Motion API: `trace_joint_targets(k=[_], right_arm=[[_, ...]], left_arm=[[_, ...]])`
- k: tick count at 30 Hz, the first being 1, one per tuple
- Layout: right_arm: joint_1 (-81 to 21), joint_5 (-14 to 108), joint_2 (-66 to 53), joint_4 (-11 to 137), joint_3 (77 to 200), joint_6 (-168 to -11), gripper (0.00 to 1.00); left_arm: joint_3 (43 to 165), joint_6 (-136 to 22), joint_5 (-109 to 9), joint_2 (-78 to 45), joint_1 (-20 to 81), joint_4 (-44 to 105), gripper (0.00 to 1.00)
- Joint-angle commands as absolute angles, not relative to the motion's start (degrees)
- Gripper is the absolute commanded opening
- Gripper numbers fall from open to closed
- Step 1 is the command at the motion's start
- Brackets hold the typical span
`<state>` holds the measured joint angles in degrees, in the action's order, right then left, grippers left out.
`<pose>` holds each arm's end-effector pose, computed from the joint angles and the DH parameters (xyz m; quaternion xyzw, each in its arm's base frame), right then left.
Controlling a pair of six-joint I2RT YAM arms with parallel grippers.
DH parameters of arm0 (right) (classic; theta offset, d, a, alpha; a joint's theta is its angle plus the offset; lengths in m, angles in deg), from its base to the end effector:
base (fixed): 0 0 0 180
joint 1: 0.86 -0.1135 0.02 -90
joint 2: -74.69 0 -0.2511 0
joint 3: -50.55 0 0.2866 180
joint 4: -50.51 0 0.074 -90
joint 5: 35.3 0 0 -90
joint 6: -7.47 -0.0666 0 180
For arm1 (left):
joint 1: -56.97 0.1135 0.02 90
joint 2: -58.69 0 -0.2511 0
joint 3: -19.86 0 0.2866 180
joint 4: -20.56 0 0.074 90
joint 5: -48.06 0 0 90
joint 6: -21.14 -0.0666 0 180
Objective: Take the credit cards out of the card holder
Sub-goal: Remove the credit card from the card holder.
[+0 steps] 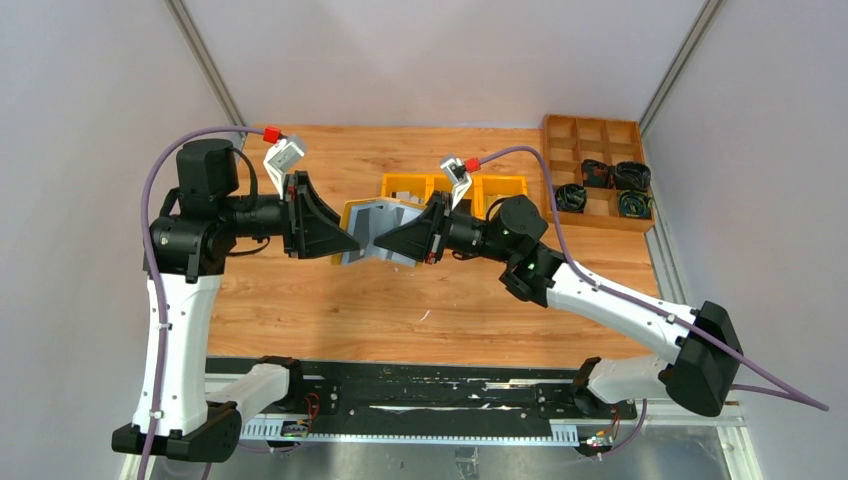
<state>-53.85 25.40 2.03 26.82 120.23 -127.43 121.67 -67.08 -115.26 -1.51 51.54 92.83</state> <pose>0.1876 0.3030 0.3850 -0.2463 0.5340 0.6946 0.4143 0.1827 -0.0815 0.4742 0.3176 0.6873 -0.5427 0.3637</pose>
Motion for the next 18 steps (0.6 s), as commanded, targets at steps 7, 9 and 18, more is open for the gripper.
trace_joint_targets(k=[7, 9, 18], right_arm=[[-53.2, 22.9, 3.1, 22.4, 119.6, -128.8, 0.13], [-53.2, 21.7, 3.1, 21.0, 119.2, -129.2, 0.16], [-53.3, 17.6, 2.8, 15.2, 118.5, -131.6, 0.19]], left_arm=[[123.3, -68.1, -105.5, -1.1, 51.3, 93.6, 0.00], [123.6, -68.0, -102.3, -1.6, 51.3, 93.6, 0.00], [122.6, -67.8, -102.3, -1.8, 51.3, 93.7, 0.31]])
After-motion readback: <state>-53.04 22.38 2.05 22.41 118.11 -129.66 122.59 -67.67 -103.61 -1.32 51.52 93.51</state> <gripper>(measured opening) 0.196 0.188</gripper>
